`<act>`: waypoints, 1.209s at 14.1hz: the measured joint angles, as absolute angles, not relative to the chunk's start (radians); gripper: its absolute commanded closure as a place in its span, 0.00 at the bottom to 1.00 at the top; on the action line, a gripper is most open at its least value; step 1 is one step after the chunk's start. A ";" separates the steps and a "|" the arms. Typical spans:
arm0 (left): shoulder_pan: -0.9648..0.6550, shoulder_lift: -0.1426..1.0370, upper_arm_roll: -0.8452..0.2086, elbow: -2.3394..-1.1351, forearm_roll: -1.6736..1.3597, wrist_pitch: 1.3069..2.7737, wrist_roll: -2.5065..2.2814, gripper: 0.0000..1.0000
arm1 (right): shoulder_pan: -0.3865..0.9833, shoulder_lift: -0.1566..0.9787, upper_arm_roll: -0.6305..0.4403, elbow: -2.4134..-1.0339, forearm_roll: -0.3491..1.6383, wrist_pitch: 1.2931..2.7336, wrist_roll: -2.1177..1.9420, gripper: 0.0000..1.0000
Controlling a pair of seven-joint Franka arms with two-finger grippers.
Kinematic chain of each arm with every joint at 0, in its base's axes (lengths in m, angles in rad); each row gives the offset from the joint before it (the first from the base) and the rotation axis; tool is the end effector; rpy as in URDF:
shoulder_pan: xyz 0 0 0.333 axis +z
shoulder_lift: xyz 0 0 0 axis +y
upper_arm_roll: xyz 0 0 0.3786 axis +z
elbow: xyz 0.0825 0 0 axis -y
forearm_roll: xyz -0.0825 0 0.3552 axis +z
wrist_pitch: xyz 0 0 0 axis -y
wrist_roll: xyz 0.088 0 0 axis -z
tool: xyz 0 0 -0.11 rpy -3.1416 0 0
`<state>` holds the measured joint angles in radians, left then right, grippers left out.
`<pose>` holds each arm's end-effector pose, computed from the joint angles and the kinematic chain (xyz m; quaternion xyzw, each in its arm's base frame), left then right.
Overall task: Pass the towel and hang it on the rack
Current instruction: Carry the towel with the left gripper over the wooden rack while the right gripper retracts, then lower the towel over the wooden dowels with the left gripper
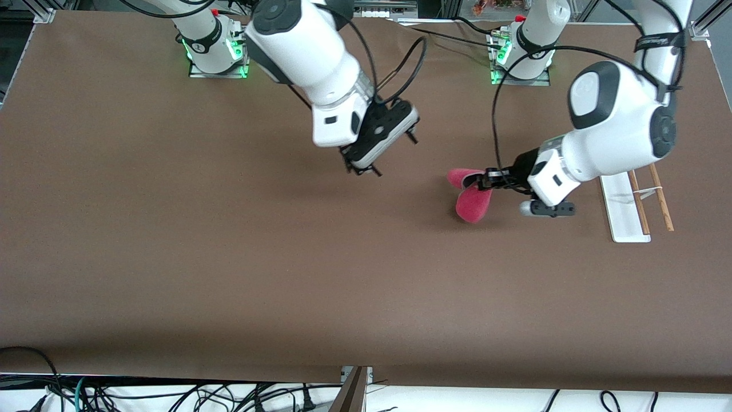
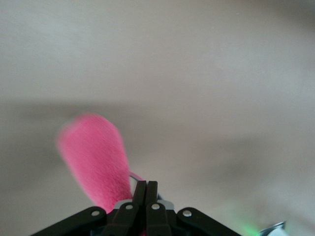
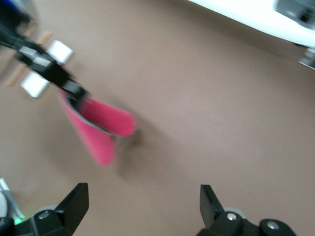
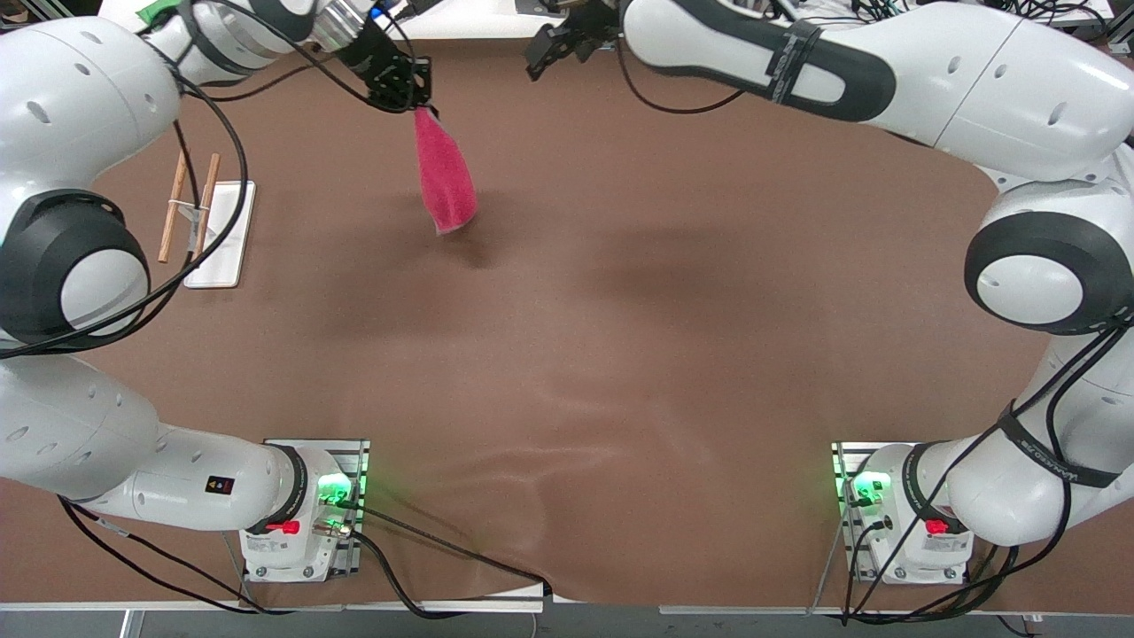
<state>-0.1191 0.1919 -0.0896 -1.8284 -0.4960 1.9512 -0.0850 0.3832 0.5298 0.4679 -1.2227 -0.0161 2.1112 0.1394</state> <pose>0.5738 -0.1514 0.5016 0.9711 0.0394 -0.0675 0.2255 0.5594 0.4820 0.5914 -0.9286 -0.2938 -0.1323 0.1841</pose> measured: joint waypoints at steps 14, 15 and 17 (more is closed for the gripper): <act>0.244 0.201 -0.073 -1.713 -0.141 1.627 0.374 1.00 | 0.060 0.362 0.146 -1.231 -0.023 1.749 0.130 0.00; 0.275 0.217 -0.073 -1.700 -0.114 1.624 0.422 1.00 | 0.032 0.348 0.139 -1.250 -0.025 1.743 0.127 0.00; 0.328 0.248 -0.070 -1.689 -0.082 1.625 0.509 1.00 | -0.005 0.309 0.126 -1.284 -0.038 1.680 0.097 0.00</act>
